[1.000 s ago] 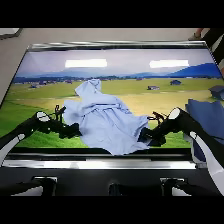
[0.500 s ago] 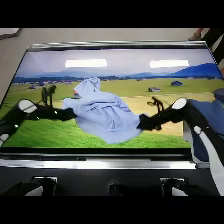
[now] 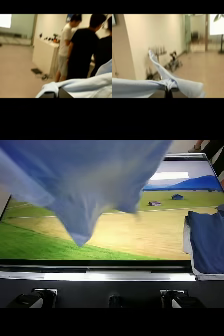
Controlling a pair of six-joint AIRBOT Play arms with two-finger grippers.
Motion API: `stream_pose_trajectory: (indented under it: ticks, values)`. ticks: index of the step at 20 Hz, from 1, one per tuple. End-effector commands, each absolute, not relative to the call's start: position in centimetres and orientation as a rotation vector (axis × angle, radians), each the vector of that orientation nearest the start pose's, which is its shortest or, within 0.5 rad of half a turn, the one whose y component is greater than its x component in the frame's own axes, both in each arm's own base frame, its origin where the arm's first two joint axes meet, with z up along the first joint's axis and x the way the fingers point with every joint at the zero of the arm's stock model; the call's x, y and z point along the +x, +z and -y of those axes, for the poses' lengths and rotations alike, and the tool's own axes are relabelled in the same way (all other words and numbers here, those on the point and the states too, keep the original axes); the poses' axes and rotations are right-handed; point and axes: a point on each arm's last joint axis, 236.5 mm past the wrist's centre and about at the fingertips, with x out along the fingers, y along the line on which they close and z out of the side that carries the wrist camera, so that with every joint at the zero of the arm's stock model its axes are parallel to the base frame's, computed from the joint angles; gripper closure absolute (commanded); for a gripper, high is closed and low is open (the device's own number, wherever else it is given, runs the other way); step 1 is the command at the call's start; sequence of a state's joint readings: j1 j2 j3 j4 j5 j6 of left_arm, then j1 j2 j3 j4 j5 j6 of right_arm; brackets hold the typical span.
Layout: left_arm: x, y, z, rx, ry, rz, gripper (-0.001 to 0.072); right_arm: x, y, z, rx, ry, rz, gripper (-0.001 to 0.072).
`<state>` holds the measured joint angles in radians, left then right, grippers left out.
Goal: Fold the shirts.
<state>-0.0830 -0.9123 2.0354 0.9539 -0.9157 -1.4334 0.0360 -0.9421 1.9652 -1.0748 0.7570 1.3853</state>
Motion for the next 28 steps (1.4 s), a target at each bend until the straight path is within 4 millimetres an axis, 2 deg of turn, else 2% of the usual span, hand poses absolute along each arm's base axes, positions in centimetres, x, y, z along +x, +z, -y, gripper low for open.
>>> stream_pose_trajectory:
  ticks: [1, 3, 4, 6, 8, 10, 11, 13, 15, 16, 17, 18, 20, 21, 22, 23, 25, 28]
  values:
    - [16.7, 63.4, 12.8, -0.208, -0.649, 0.399, 0.0679, 21.1, 65.6, -7.1, 0.142, 0.363, 0.552, 0.0666]
    - [18.9, 61.6, 12.3, -0.208, -0.601, 0.340, 0.0678, 22.9, 64.2, -7.0, 0.123, 0.343, 0.493, 0.0666]
    - [20.7, 60.1, 11.9, -0.214, -0.568, 0.286, 0.0679, 24.7, 63.2, -6.8, 0.132, 0.328, 0.453, 0.0666]
    - [25.7, 55.0, 10.7, -0.187, -0.466, 0.108, 0.0678, 29.1, 60.8, -6.5, 0.140, 0.297, 0.356, 0.0666]
    - [30.9, 48.8, 9.4, -0.138, -0.370, -0.088, 0.0678, 35.1, 57.5, -6.3, 0.148, 0.274, 0.256, 0.0665]
    - [36.0, 42.1, 8.6, -0.109, -0.310, -0.277, 0.0678, 42.8, 52.7, -6.4, 0.201, 0.260, 0.145, 0.0665]
    - [38.4, 38.8, 8.7, -0.108, -0.299, -0.363, 0.0678, 46.8, 49.9, -6.4, 0.246, 0.252, 0.092, 0.0665]
    - [42.9, 31.6, 8.8, -0.119, -0.283, -0.534, 0.0677, 54.9, 42.1, -6.6, 0.386, 0.232, -0.042, 0.0664]
    - [46.4, 24.2, 9.1, -0.133, -0.272, -0.699, 0.0678, 60.5, 32.7, -7.8, 0.598, 0.219, -0.243, 0.0664]
    - [47.6, 20.4, 9.3, -0.138, -0.271, -0.793, 0.0677, 62.0, 28.0, -8.8, 0.691, 0.217, -0.364, 0.0664]
    - [48.1, 16.9, 9.5, -0.138, -0.271, -0.887, 0.0678, 62.6, 23.1, -10.3, 0.764, 0.225, -0.505, 0.0664]
    - [48.2, 13.4, 9.6, -0.136, -0.272, -0.989, 0.0678, 62.5, 18.9, -11.8, 0.810, 0.239, -0.634, 0.0664]
    - [47.7, 8.0, 9.7, -0.110, -0.290, -1.151, 0.0678, 60.8, 11.9, -13.8, 0.837, 0.251, -0.881, 0.0661]
    - [47.4, 6.3, 9.7, -0.097, -0.300, -1.202, 0.0678, 59.5, 9.3, -14.2, 0.804, 0.256, -0.979, 0.0544]
    - [47.2, 5.1, 9.7, -0.085, -0.309, -1.237, 0.0678, 58.3, 8.2, -14.4, 0.748, 0.285, -1.040, 0.0278]
    - [47.1, 4.7, 9.5, -0.075, -0.316, -1.250, 0.0678, 56.8, 7.9, -14.6, 0.673, 0.337, -1.089, 0.0012]
    - [47.3, 5.0, 8.9, -0.069, -0.316, -1.240, 0.0678, 52.4, 8.0, -13.9, 0.528, 0.423, -1.222, 0.0016]
    - [47.5, 5.1, 7.5, -0.079, -0.295, -1.234, 0.0678, 43.2, 7.5, -12.3, 0.403, 0.484, -1.569, 0.0041]
